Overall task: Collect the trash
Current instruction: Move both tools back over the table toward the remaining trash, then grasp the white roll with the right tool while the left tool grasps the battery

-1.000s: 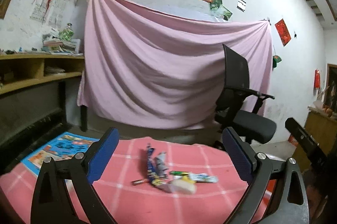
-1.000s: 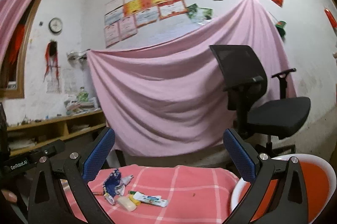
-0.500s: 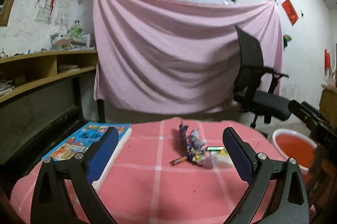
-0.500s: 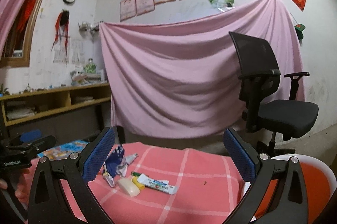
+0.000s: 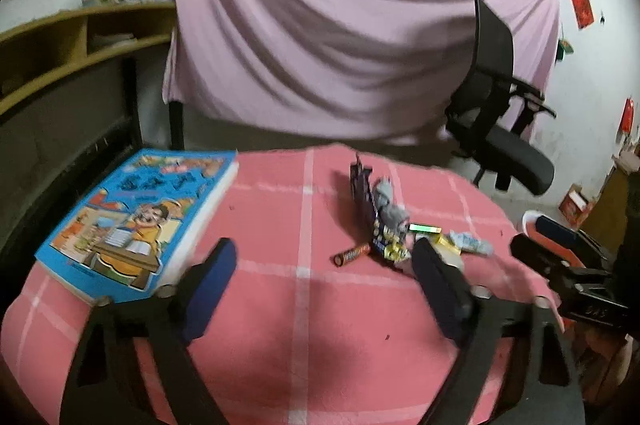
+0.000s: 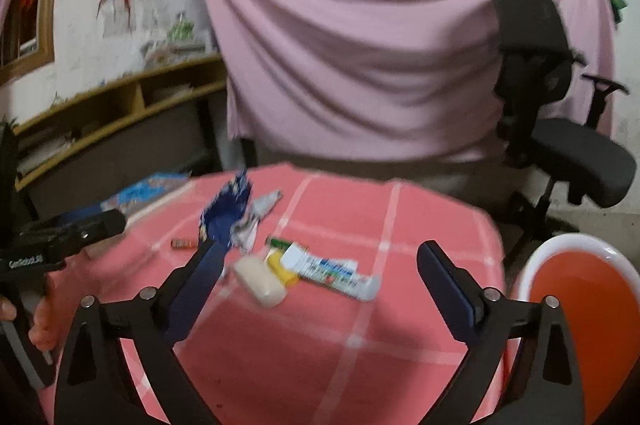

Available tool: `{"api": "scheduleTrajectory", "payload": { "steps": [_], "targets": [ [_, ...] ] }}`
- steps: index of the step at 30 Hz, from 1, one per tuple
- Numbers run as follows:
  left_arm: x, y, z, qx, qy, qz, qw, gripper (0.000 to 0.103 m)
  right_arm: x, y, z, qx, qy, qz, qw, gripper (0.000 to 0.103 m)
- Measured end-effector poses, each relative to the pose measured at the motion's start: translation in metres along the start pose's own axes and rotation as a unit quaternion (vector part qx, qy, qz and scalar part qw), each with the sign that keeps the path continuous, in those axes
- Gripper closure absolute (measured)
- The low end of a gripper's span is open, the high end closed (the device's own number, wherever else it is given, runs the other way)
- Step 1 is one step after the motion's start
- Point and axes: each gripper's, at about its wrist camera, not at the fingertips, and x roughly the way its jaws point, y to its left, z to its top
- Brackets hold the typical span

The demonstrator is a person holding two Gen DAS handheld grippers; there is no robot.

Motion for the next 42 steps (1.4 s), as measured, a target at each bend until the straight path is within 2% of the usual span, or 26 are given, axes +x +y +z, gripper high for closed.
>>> {"api": "scheduleTrajectory", "payload": {
  "steps": [1, 4, 6, 8, 11, 17, 19, 22, 27, 31, 34, 42],
  "targets": [
    [0.005, -0.001, 0.001, 0.002, 0.013, -0.002, 0.9999, 0.039, 0.007, 0.001, -0.001, 0.001, 0.018, 0.011, 1.000, 0.020],
    [0.020, -0.002, 0.000, 0.005, 0.052, -0.014, 0.9985, 0.050, 0.024, 0.005, -0.002, -0.007, 0.065, 0.030, 0.997, 0.025],
    [0.029, -0.002, 0.003, 0.006, 0.073, -0.022, 0.9971, 0.055, 0.033, 0.009, -0.004, -0.014, 0.090, 0.043, 0.995, 0.032],
    [0.035, -0.002, 0.004, 0.008, 0.088, -0.025, 0.9958, 0.055, 0.042, 0.012, -0.006, -0.021, 0.116, 0.045, 0.992, 0.033],
    [0.045, -0.004, 0.004, 0.012, 0.108, -0.024, 0.9938, 0.063, 0.048, 0.015, -0.007, -0.025, 0.135, 0.048, 0.989, 0.042],
    [0.050, -0.010, 0.009, 0.031, 0.106, -0.021, 0.9936, 0.063, 0.057, 0.014, -0.003, -0.012, 0.144, 0.067, 0.987, 0.056],
    [0.053, -0.009, 0.010, 0.034, 0.107, -0.023, 0.9933, 0.063, 0.059, 0.016, -0.002, -0.013, 0.145, 0.072, 0.987, 0.067],
    [0.061, -0.010, 0.013, 0.041, 0.111, -0.028, 0.9926, 0.063, 0.058, 0.018, -0.002, -0.018, 0.145, 0.075, 0.986, 0.073],
    [0.069, -0.017, 0.017, 0.061, 0.113, -0.033, 0.9911, 0.064, 0.056, 0.016, -0.004, -0.010, 0.148, 0.077, 0.986, 0.074],
    [0.076, -0.024, 0.015, 0.077, 0.124, -0.039, 0.9885, 0.089, 0.056, 0.019, -0.005, -0.010, 0.148, 0.073, 0.986, 0.074],
    [0.077, -0.029, 0.013, 0.087, 0.126, -0.046, 0.9871, 0.096, 0.056, 0.022, -0.005, -0.014, 0.149, 0.071, 0.986, 0.075],
    [0.061, -0.048, -0.004, 0.115, 0.115, -0.038, 0.9859, 0.096, 0.048, 0.024, -0.007, -0.025, 0.142, 0.081, 0.986, 0.075]
  ]
}}
